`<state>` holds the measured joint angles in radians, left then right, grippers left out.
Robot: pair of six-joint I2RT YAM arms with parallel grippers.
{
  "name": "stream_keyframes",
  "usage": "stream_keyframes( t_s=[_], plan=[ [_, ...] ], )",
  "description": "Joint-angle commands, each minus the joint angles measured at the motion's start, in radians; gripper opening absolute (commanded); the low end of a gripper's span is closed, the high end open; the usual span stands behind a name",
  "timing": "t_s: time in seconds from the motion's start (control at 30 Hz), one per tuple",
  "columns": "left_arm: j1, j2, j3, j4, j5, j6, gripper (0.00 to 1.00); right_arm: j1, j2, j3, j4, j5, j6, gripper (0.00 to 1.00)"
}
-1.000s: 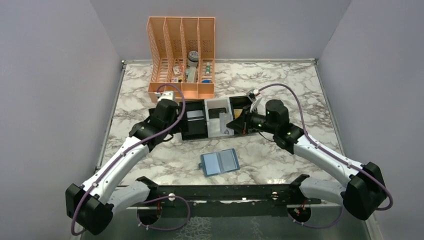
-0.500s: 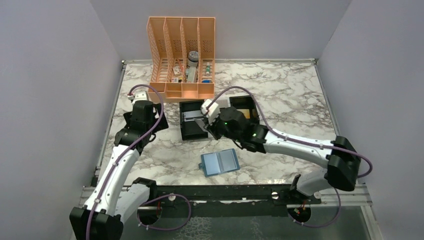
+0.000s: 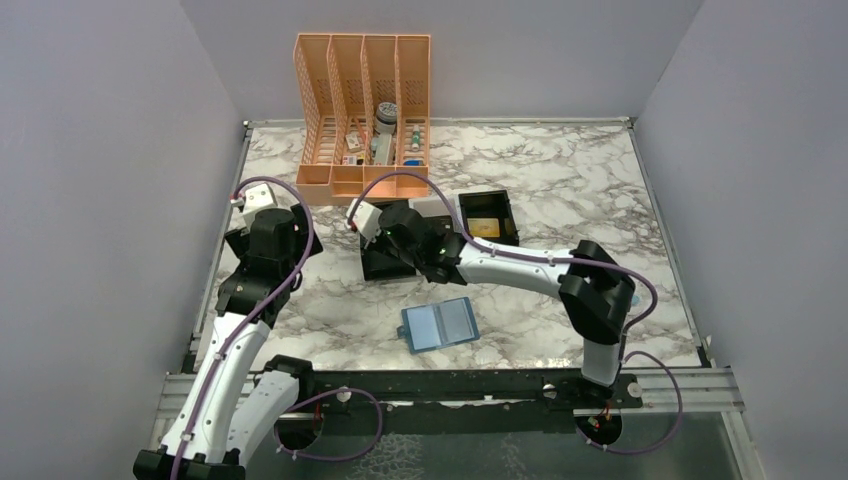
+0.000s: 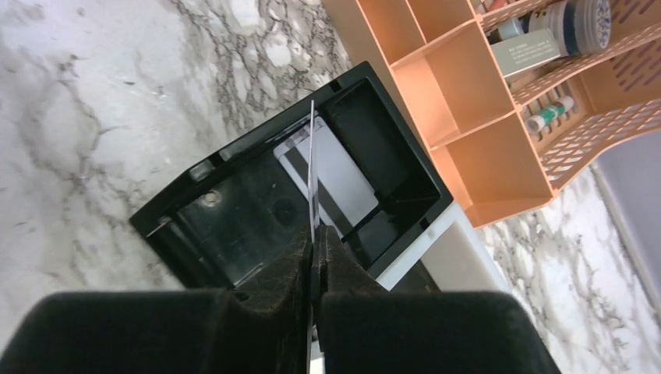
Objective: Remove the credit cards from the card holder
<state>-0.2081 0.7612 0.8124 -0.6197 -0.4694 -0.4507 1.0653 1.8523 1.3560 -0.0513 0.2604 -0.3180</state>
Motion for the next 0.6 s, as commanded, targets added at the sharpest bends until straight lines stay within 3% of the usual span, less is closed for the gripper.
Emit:
stream_keyframes(
  t_s=[0.0,0.57],
  plan=[
    [0.011,-0.017,-0.004,-0.017,-0.055,-0.013,0.99,0.001,0.094,0.079,-0.029,0.131,-0.106,0.01],
    [0.029,-0.036,-0.002,-0.016,-0.058,-0.013,0.99,-0.001,0.307,0.220,-0.018,0.195,-0.307,0.02]
  ],
)
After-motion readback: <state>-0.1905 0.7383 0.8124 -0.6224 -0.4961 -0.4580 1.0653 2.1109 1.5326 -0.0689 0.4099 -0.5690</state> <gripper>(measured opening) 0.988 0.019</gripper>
